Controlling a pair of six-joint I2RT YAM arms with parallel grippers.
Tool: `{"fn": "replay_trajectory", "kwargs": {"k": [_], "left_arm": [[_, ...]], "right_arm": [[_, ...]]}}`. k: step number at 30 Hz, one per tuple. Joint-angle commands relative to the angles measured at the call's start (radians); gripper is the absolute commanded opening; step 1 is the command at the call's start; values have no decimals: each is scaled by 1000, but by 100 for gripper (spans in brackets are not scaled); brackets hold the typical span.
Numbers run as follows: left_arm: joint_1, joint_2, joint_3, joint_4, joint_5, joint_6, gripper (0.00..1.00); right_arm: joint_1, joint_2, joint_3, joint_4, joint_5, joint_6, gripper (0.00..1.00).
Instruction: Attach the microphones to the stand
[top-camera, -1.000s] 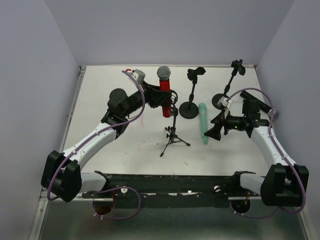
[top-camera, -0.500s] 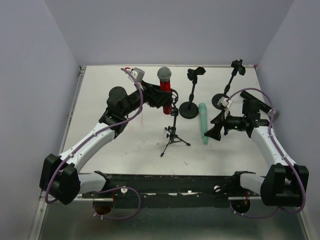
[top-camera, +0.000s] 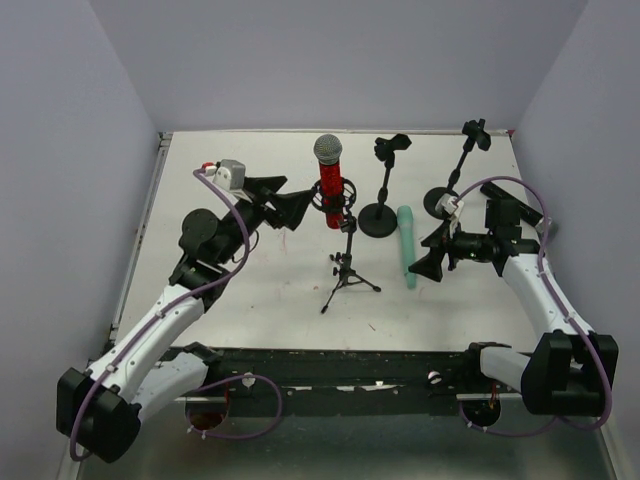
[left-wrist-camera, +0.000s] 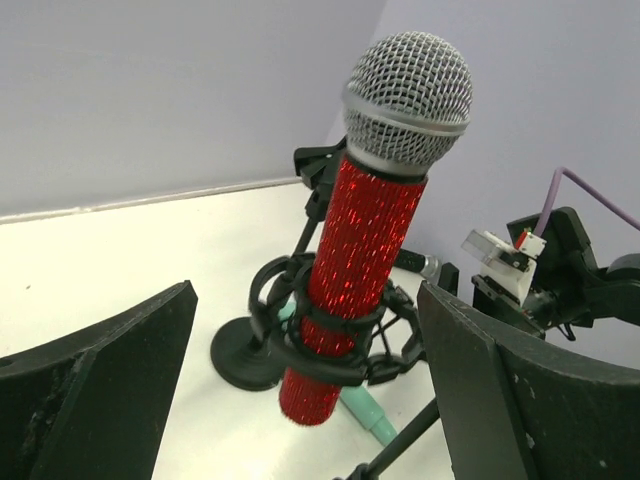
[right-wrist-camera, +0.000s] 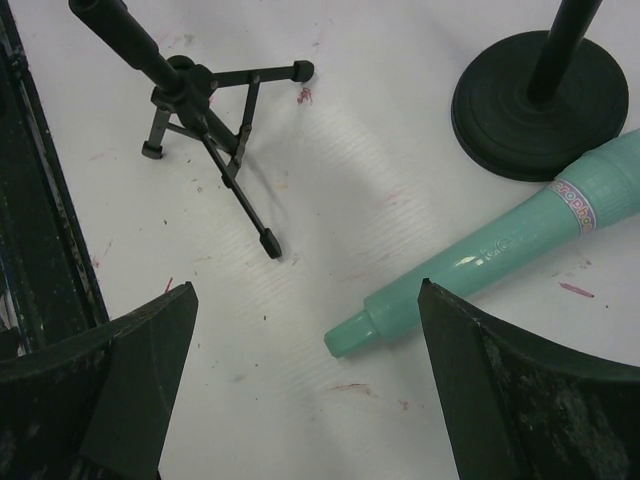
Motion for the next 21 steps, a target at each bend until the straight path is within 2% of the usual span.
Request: {"fn": "replay_trajectory", "kwargs": {"k": [1,6,10,15,21], "left_arm": [[55,-120,-126,-8,52,-50,99],[35,-268,-255,-51,159,-14,98],[-63,-320,-429,96,196,58,97],[-193,-240,-530,296,147,209,95],[-249,-61,-447,374,123,290,91]], "right_arm": [[4,-30,22,-16,-26,-20,100],[4,-37,27,-16,-18,-18,100],[6,-53,27,-18,-16,-13,100],[4,-65,27,-19,-21,-13,100],[4,-85,28,-21,-19,-10,100]]}}
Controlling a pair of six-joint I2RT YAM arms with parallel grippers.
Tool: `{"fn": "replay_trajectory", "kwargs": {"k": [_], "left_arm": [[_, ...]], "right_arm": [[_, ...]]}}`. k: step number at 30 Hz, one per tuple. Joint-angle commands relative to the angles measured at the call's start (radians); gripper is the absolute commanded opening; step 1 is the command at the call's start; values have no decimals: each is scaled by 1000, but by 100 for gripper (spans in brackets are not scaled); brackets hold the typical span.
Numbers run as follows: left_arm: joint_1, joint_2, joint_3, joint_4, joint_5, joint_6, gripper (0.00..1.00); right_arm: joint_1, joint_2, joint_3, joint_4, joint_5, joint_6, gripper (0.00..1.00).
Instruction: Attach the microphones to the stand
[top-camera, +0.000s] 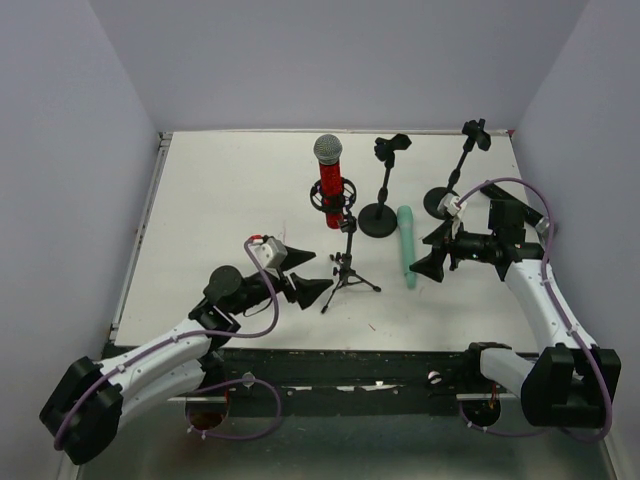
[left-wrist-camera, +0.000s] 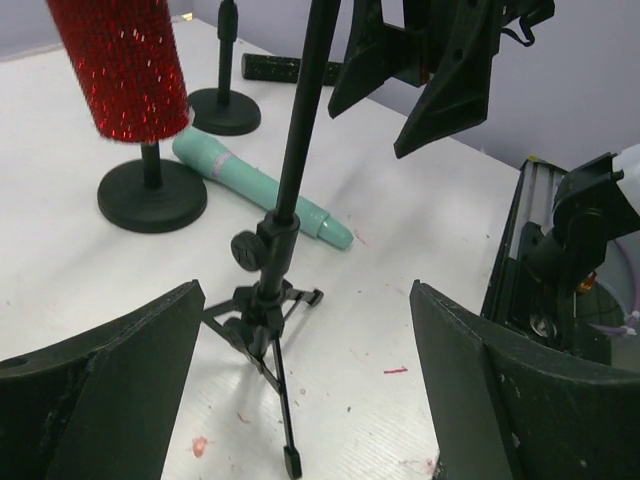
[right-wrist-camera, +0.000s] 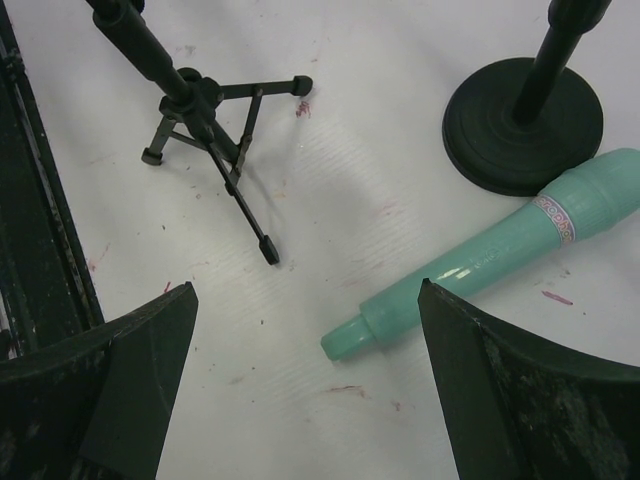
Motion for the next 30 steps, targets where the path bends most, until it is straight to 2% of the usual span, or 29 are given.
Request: {"fn": "replay_trajectory", "kwargs": {"k": [1,4,11,17,20,25,29,30], "left_arm": [[-33,112,75,188,-24,103,91],[-47,178,109,237,-35,112,90],[-100,286,213,242,-55,157,85],[-125,347,298,188,-127,183,62],[-143,363,305,194,-184,209,57],[-163,384,316,196,-231,244,53],[-173,406,333,197,-221,252,39],[-173,409,336,199,-219,250,28]], "right_arm": [[4,-28,27,-18,-19,-9,100],[6,-38,27,-17,-22,-8,100],[4,-42,28,-20,-29,-6,100],[7,-44,31,-24,-30,-8,100],[6,-42,33,-26,-32,-9,100],[9,-44,36,-31,-33,-11,100],[9,-42,34,-29,-32,-11,100],[9,-44,34,-29,-30,-12,100]]}}
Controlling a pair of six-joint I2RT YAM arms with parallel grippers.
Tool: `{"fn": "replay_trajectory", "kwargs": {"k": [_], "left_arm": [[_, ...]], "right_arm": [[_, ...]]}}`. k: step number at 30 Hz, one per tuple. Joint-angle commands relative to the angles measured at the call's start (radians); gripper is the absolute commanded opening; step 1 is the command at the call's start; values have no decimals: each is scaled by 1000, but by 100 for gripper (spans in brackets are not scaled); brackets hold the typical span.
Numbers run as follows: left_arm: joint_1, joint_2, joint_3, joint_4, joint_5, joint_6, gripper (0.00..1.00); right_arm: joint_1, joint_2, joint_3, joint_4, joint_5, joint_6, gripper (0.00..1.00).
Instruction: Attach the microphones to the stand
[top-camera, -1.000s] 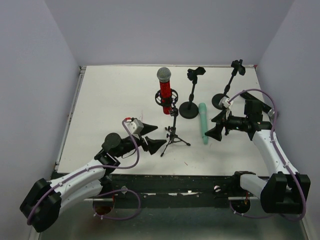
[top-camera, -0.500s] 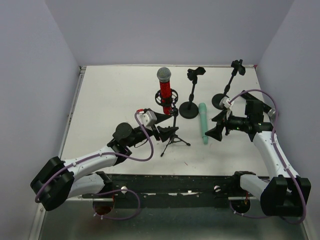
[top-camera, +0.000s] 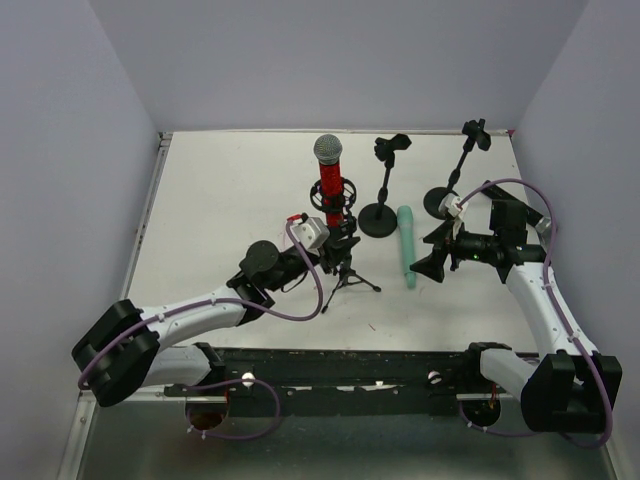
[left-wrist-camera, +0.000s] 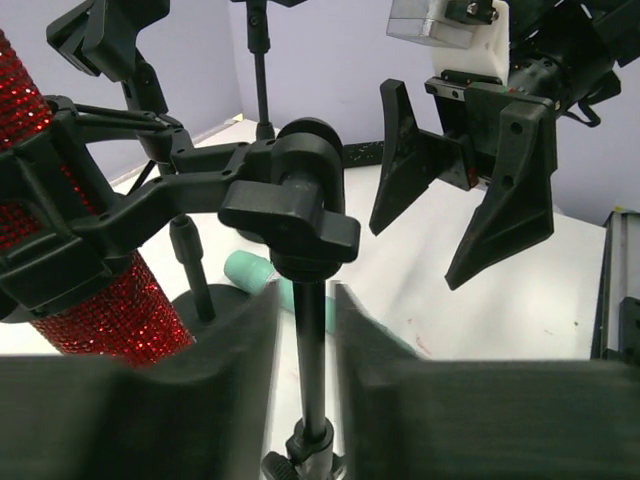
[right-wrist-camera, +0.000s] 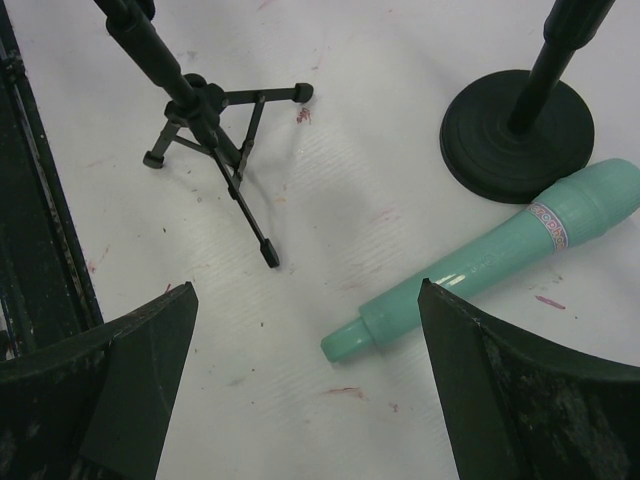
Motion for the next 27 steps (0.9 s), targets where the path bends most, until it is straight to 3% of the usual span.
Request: {"fn": "replay_trajectory", "kwargs": {"k": [1,4,10,19,23,27], "left_arm": [[-11,16,39,11,-19,28,17],[-11,8,37,19,-2,26,0],[19,-56,46,-16,19,43,0],[358,-104,190,-143,144,37,0],[510,-12,316,-179,150,88,0],[680,121,426,-122,159,25,0]], "right_arm": [[7,-13,34,-27,-29,-12,100],[7,-13,36,-28,-28,-12,100],[8,-14,36,-30,-26,-15,100],[10,-14,37,-34,-25,-18,100],[13,-14,40,-37,-25,-23,100],[13,-13,40,-41,-23,-26,100]]}}
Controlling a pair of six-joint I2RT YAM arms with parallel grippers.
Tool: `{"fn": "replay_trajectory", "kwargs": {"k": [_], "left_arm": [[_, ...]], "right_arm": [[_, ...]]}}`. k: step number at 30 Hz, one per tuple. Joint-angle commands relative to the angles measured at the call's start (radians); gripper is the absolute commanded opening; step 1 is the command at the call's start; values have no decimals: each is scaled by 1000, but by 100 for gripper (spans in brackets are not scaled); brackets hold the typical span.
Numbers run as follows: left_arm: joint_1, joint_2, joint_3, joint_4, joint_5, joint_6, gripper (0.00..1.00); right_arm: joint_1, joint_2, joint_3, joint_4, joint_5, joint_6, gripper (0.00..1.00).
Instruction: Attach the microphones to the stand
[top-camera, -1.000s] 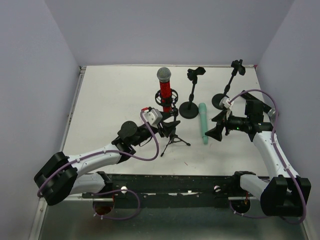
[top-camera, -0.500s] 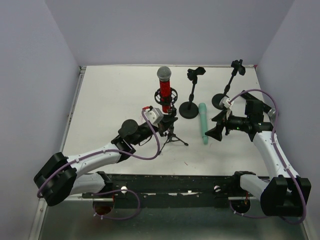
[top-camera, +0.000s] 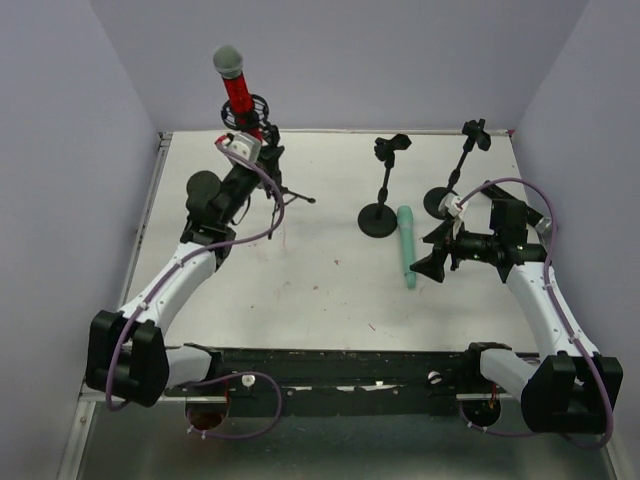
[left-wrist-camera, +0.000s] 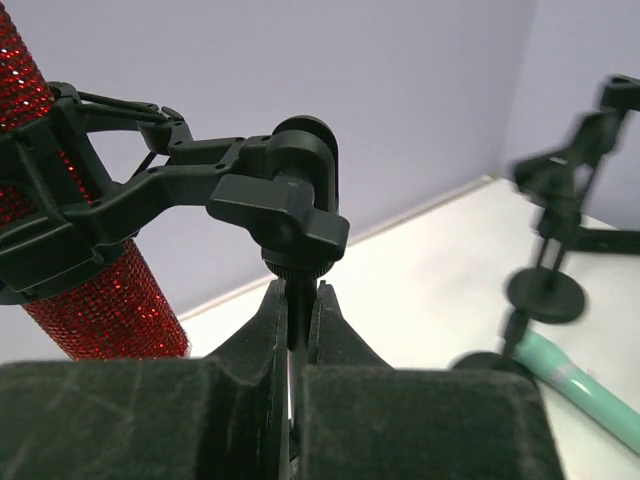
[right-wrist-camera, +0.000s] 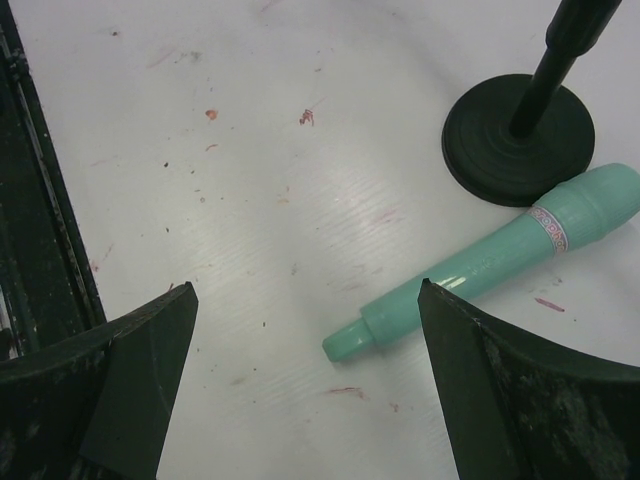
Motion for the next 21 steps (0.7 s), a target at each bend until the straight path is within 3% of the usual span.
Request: {"fn": "replay_trajectory", "kwargs": {"k": [1,7,14,21], "left_arm": [[177,139,142,136,41,-24,0],[294,335,318,176,-58,-17,0],[360,510,465,169,-189,52,0],[407,637,548,182,-226,46,0]], "right_arm": [[11,-9,27,-24,-23,-18,100],[24,12,32,-38,-20,-28,100],[31,35,38,-50,-9,-37,100],[31,54,44,-67,-14,-52,100]]}}
